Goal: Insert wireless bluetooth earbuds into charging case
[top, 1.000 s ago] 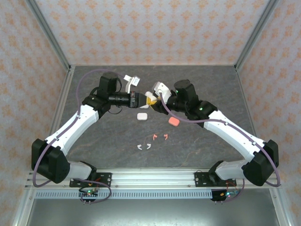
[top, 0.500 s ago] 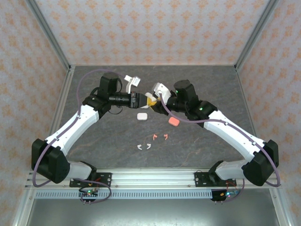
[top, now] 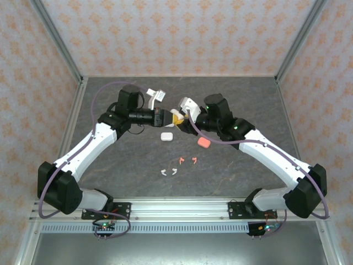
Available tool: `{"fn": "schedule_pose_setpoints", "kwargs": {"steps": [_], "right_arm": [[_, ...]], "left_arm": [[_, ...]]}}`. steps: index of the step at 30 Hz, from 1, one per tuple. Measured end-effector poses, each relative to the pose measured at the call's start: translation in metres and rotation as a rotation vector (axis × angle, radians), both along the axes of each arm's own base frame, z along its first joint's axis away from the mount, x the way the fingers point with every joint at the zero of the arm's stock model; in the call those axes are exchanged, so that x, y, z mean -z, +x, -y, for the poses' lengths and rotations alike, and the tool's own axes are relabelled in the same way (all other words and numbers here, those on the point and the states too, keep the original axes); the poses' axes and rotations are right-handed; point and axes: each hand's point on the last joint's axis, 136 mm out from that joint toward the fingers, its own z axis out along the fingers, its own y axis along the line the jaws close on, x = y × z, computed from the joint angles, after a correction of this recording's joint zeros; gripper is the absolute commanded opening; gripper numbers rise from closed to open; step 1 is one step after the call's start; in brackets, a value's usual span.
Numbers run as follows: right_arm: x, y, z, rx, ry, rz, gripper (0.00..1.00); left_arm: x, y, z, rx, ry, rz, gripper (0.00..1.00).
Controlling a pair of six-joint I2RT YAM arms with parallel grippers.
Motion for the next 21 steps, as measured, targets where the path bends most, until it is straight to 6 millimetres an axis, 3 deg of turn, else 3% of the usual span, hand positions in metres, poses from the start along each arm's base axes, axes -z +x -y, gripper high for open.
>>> {"fn": "schedule_pose_setpoints", "kwargs": {"steps": [4, 7, 11, 15, 21], "right_arm": [[0.003, -0.006, 0.005, 0.011, 0.014, -0.014, 0.69], [0.0, -0.019, 0.017, 0.027, 0.048, -0.024, 0.78], [-0.025, -0.032, 0.034, 0.045, 0.15, -0.035, 0.8], [-0.049, -0.033, 0.053, 0.075, 0.301, -0.062, 0.8], [-0.062, -0.04, 0.046, 0.026, 0.443, -0.15, 0.77]], "left_arm": [[0.0, 0.0, 0.0, -0.018, 0.01, 0.041, 0.17], [-0.001, -0.001, -0.005, -0.047, 0.009, 0.102, 0.11], [-0.005, -0.004, -0.012, -0.084, 0.003, 0.215, 0.11], [-0.01, -0.013, -0.017, -0.101, 0.0, 0.356, 0.03], [-0.028, -0.031, -0.009, -0.064, -0.023, 0.537, 0.0]]}}
